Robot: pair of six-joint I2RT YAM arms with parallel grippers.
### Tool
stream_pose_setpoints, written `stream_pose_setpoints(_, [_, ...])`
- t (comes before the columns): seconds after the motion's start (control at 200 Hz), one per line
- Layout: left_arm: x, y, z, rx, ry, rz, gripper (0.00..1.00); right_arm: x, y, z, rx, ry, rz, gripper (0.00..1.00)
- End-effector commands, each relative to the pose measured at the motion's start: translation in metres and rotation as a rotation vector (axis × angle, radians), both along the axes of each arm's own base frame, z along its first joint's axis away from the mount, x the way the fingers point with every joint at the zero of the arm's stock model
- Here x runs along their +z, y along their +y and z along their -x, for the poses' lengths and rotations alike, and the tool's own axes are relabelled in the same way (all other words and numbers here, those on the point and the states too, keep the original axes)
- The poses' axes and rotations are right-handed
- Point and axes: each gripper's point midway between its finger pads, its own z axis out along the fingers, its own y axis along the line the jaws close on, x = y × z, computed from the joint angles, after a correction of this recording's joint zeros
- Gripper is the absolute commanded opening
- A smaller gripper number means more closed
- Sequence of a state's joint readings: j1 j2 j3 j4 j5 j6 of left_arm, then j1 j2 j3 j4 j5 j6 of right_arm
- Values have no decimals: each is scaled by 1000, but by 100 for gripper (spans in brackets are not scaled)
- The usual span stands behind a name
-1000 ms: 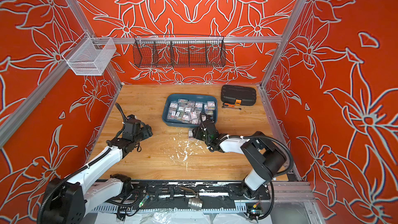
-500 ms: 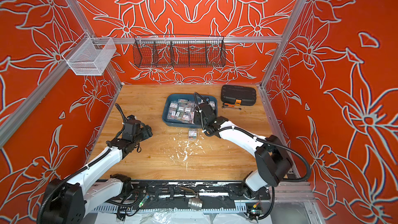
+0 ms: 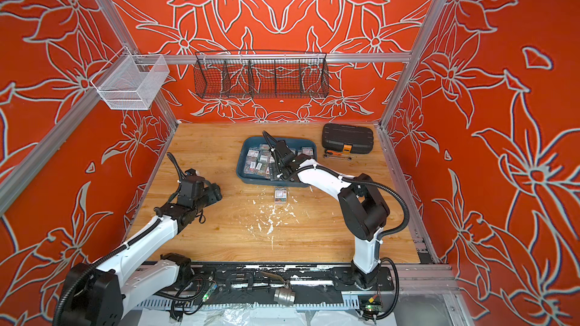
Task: Take the paper clips out of the storage box
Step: Pick up the boxed paper clips from the storage box.
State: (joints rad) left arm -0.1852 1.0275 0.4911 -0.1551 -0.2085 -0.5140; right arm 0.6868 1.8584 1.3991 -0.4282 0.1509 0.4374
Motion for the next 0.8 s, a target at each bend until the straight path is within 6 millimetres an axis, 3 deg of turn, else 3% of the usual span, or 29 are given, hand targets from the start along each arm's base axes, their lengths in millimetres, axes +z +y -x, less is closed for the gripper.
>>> stream_pose_setpoints(0.0, [4, 1, -1, 12, -18, 2, 83, -11, 3, 0, 45, 47, 30, 85])
stream_pose_setpoints(0.29, [4, 2, 0, 17, -18, 0, 83, -37, 6, -15, 79, 130, 59, 86])
stream_pose_setpoints(0.721, [5, 2, 0, 18, -23, 1, 84, -58, 0, -33, 71, 170, 114, 85])
stream_pose_setpoints(0.796, [5, 1, 0, 14, -22, 2, 84, -60, 1, -35, 79, 172, 119, 81])
